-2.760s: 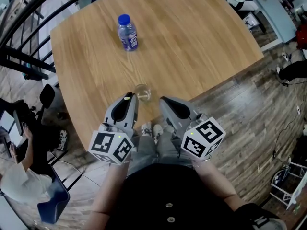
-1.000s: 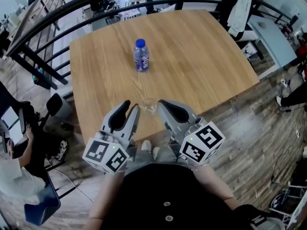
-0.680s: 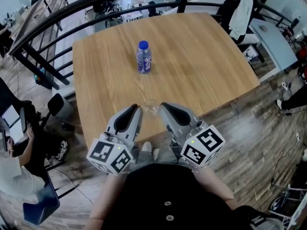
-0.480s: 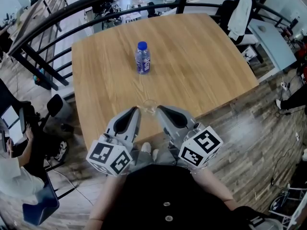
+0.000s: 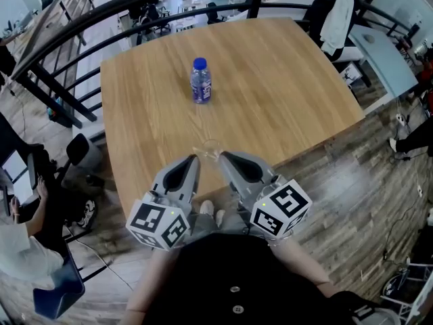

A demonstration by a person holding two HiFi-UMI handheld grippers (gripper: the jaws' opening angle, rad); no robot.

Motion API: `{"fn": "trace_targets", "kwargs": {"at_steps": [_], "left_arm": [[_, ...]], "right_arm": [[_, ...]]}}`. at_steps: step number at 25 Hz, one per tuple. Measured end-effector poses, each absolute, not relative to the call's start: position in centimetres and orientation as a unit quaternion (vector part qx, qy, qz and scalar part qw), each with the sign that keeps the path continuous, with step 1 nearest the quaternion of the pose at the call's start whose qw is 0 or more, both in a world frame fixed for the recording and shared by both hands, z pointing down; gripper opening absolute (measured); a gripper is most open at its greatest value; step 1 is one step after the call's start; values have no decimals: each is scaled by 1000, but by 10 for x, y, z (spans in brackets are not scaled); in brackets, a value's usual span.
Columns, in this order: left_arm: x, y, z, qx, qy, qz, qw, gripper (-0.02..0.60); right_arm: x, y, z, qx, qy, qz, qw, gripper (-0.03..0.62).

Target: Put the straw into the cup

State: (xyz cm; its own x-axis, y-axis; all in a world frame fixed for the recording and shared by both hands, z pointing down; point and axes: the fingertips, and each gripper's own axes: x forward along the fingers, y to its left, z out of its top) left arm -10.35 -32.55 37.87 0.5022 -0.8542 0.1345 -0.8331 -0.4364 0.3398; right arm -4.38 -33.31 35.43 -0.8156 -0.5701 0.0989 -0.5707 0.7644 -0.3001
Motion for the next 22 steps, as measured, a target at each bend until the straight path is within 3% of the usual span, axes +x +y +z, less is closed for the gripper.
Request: {"fn": "trace_targets", "kwargs": {"at_steps": [22], "left_arm": [[-100,-330,385,842,-497,-30,209,17]], "right_arm": [[-49,-336,358,291,-942,166,17,-3]]}}
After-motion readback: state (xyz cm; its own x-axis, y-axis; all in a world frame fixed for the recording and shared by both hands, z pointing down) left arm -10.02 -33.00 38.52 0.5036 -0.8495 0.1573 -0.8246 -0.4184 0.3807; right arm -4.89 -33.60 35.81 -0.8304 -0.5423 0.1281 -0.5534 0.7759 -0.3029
